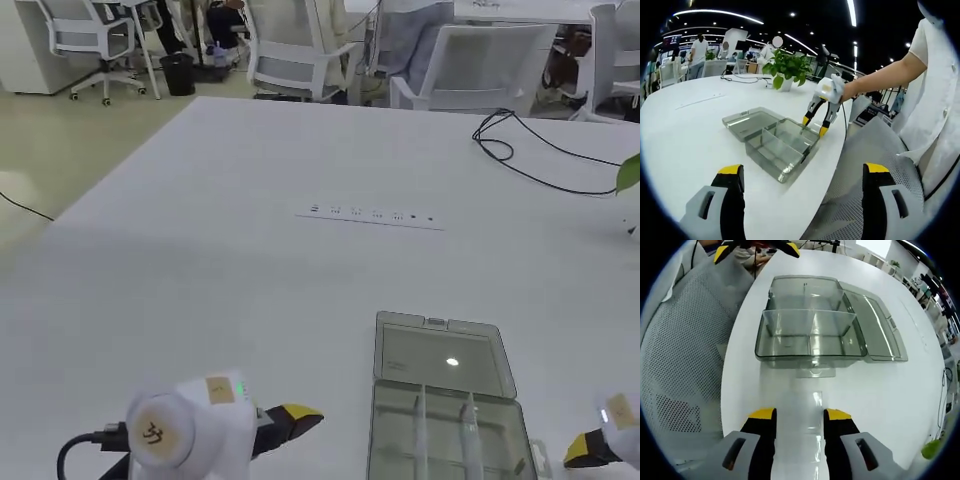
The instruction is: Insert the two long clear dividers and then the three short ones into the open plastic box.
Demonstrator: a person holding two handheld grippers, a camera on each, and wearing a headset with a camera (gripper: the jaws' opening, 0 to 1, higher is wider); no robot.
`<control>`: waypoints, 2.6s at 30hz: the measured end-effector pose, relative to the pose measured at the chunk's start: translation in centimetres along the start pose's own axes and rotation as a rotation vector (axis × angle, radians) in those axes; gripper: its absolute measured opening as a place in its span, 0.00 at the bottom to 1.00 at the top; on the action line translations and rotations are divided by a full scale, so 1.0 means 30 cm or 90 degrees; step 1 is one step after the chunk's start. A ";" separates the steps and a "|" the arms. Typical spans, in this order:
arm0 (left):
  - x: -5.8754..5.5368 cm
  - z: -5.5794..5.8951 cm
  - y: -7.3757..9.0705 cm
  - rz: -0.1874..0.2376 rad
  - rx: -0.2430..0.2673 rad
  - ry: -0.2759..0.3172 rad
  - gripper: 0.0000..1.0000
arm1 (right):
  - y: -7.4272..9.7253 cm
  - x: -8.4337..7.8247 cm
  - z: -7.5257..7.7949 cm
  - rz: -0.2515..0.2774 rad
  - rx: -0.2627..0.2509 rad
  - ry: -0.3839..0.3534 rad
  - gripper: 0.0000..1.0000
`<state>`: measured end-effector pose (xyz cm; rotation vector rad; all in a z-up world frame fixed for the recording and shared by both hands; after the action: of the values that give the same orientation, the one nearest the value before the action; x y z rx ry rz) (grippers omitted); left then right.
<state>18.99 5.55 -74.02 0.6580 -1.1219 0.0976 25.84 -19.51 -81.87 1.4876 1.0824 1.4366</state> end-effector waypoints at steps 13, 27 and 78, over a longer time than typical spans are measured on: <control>-0.004 0.003 -0.001 -0.004 -0.004 -0.002 1.00 | 0.001 0.001 -0.003 0.000 -0.006 -0.017 0.33; 0.014 0.006 0.000 0.000 -0.010 -0.003 1.00 | 0.069 0.001 -0.032 0.023 -0.056 -0.034 0.33; 0.268 0.154 -0.177 0.041 -0.140 0.394 0.25 | 0.383 0.526 -0.208 0.153 -0.198 0.064 0.33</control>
<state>20.99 -3.19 -68.24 0.3540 -0.5443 0.2145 20.17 -8.50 -65.53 1.3639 0.7126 1.7731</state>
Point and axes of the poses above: the centre of the closed fingertips' face, and the gripper's own axes: y roughly backward along the fingers, z roughly to its right, x roughly out of its top, the point moved 4 cm from there along y, roughly backward along the fingers, and after that the axes turned 4 degrees about x, right-handed, at the moved point
